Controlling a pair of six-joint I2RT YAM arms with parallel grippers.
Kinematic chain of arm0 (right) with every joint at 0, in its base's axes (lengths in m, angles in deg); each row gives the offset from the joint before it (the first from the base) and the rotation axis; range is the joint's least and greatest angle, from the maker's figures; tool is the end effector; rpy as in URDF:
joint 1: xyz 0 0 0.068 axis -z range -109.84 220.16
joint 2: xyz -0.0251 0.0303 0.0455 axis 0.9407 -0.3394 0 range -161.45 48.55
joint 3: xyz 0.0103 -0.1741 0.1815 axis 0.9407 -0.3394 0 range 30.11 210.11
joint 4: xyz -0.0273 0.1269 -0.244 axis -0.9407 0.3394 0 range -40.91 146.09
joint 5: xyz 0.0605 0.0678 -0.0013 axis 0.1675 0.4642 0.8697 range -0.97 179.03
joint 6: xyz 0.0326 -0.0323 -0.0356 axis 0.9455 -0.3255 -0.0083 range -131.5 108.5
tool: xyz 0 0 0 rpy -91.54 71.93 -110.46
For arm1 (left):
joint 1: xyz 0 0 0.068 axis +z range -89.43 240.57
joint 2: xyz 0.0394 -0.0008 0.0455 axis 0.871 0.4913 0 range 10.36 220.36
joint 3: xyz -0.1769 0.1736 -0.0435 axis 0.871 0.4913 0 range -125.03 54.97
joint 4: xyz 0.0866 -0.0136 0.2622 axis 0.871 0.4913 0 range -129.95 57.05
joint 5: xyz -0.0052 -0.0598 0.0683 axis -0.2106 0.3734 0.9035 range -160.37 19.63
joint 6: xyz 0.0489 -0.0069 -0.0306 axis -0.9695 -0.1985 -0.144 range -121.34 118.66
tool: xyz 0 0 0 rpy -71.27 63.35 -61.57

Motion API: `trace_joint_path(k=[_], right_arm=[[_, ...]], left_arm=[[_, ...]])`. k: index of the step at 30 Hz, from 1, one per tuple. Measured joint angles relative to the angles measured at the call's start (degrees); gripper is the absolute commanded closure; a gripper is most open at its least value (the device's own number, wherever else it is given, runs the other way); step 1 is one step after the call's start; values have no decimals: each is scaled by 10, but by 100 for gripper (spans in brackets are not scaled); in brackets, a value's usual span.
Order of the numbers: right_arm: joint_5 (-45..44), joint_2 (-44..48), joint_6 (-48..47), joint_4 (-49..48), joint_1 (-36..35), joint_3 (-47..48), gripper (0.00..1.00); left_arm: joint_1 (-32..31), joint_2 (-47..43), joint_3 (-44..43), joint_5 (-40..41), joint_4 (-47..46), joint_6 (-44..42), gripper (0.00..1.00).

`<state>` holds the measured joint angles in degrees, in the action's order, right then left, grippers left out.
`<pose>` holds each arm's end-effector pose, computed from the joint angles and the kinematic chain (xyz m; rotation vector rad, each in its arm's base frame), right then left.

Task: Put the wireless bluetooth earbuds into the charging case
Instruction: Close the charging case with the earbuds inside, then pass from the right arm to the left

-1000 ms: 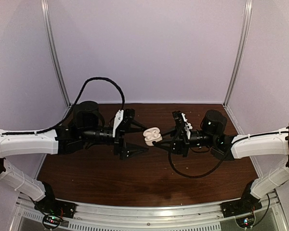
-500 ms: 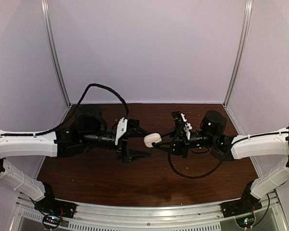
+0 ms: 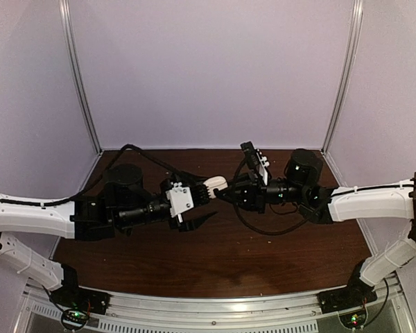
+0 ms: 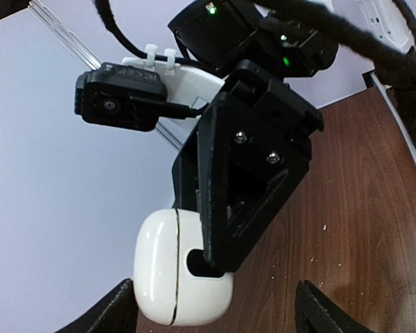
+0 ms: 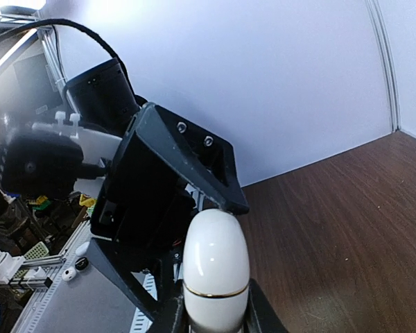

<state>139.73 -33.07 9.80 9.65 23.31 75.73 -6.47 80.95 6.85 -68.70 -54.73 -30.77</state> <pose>0.2030 0.2636 0.2542 -1.1257 1.3666 1.5618 0.1252 -0.2927 0.2820 1.2731 1.1664 -0.4627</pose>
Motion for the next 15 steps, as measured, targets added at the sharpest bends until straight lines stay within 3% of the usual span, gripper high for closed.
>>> trace_joint_path(k=[8, 15], right_arm=[[0, -10, 61, 5, -2, -4, 100], [0, -14, 82, -5, -6, -15, 100]], left_arm=[[-19, 45, -13, 94, -7, -57, 38], [-27, 56, -15, 119, -15, -72, 49]])
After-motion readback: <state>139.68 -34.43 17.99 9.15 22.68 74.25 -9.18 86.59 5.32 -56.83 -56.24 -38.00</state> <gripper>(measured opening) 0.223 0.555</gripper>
